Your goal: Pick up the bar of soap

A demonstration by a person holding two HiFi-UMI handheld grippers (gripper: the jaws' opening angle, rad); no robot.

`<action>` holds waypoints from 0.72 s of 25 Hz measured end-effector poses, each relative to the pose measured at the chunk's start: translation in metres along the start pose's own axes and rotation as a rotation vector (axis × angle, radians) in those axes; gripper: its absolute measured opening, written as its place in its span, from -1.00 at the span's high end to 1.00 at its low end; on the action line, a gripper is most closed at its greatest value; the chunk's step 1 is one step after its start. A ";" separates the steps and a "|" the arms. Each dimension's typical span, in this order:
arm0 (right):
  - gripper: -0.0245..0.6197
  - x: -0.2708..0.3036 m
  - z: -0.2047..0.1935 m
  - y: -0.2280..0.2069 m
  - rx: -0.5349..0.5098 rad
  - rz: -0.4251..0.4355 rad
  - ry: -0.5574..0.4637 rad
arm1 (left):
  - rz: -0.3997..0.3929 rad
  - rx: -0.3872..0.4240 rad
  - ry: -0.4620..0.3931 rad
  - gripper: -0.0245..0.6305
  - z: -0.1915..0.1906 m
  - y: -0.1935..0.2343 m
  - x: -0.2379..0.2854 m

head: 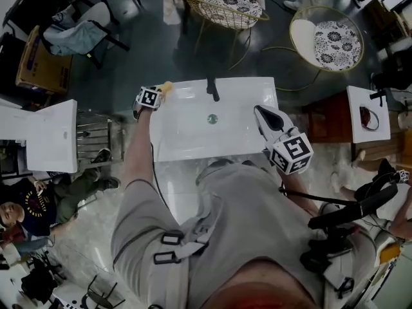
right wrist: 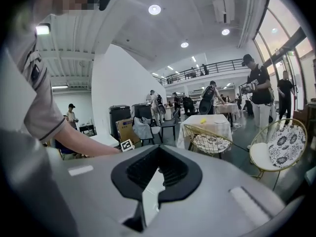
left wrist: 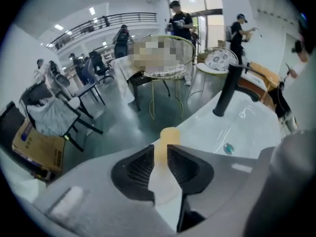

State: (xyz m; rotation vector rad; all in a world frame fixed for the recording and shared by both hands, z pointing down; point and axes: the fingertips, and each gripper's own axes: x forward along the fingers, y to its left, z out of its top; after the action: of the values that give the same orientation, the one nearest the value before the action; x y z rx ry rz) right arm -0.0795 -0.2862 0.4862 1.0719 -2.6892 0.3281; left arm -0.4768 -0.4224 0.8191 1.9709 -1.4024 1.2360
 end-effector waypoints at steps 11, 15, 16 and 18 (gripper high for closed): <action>0.91 -0.009 -0.010 -0.034 0.049 -0.117 0.038 | -0.321 0.370 0.188 0.54 0.056 -0.048 0.041; 0.91 -0.010 -0.012 -0.040 0.062 -0.139 0.041 | -0.346 0.860 0.349 0.47 0.050 -0.079 0.058; 0.91 -0.010 -0.012 -0.042 0.066 -0.146 0.042 | -0.352 0.948 0.385 0.44 0.047 -0.086 0.062; 0.91 -0.010 -0.013 -0.048 0.075 -0.160 0.042 | -0.363 1.075 0.467 0.39 0.040 -0.093 0.068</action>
State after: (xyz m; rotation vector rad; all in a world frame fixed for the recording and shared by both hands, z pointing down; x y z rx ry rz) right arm -0.0377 -0.3102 0.5012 1.2770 -2.5529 0.4195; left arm -0.3697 -0.4506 0.8700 2.1181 -0.0667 2.3157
